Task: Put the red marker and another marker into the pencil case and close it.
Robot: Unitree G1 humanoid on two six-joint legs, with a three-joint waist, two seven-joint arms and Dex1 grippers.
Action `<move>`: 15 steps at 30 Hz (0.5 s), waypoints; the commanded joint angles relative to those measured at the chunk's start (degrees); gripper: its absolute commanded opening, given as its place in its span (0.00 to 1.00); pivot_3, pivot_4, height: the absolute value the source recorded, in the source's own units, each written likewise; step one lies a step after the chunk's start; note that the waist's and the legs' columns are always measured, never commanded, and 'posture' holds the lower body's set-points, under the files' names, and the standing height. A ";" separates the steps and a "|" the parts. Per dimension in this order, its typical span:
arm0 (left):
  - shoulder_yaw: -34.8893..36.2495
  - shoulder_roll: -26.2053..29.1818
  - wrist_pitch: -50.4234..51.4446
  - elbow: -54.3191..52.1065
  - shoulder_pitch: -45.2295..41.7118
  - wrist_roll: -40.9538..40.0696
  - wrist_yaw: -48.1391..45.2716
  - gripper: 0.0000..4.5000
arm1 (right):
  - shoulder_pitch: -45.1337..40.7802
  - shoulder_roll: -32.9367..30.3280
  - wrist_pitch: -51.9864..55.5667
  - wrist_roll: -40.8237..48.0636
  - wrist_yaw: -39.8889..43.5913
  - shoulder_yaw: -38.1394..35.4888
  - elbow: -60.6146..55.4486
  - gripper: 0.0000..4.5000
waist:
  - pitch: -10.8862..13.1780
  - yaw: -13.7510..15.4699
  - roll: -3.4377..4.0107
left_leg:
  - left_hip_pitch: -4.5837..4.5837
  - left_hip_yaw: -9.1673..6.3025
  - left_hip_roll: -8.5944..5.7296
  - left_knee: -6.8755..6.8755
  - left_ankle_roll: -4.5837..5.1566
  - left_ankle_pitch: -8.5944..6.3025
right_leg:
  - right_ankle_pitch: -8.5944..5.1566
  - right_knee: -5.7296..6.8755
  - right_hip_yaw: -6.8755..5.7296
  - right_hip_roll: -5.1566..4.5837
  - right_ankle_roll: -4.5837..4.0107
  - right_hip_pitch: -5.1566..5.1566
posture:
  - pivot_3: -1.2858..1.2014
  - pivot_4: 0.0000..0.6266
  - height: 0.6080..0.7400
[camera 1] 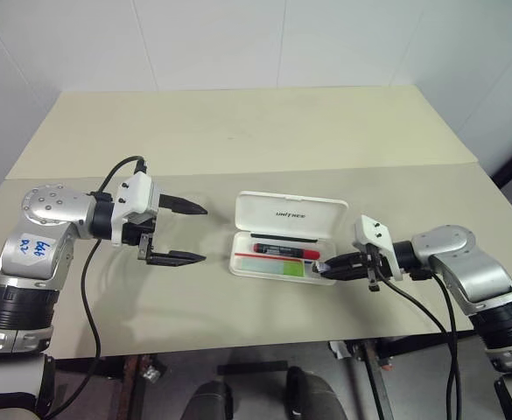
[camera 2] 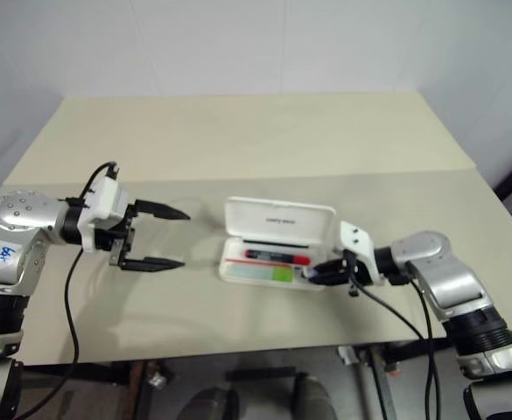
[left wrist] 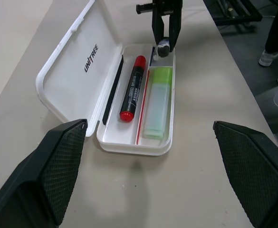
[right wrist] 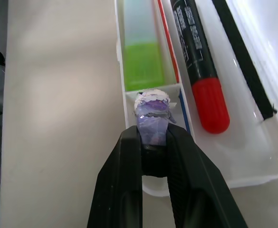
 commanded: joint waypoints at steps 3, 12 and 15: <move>0.72 0.61 -0.50 -0.80 -1.53 -0.76 0.20 1.00 | -0.21 1.69 -1.45 -0.45 -0.66 -0.95 0.23 0.31 | 0.00 0.04 0.00 | 0.01 0.00 0.00 0.00 0.00 0.00 | 0.00 0.00 0.00 0.00 0.00 0.01 | 0.52 0.24 1.00; 0.36 0.43 -1.26 0.23 -2.48 -0.43 0.09 1.00 | -1.09 2.40 -3.20 1.12 -0.88 -3.79 -1.26 1.00 | 0.00 0.06 0.00 | 0.03 0.02 0.01 0.00 -0.02 0.00 | 0.00 0.02 0.01 0.00 -0.01 0.00 | 0.52 0.24 1.00; 0.27 0.34 -1.76 0.84 -2.79 -0.28 0.05 1.00 | -1.28 3.16 -3.46 5.00 -0.92 -7.45 -3.60 1.00 | 0.00 0.09 0.00 | 0.01 0.02 0.00 0.00 -0.05 0.02 | 0.00 0.00 0.01 0.00 -0.01 0.00 | 0.52 0.24 1.00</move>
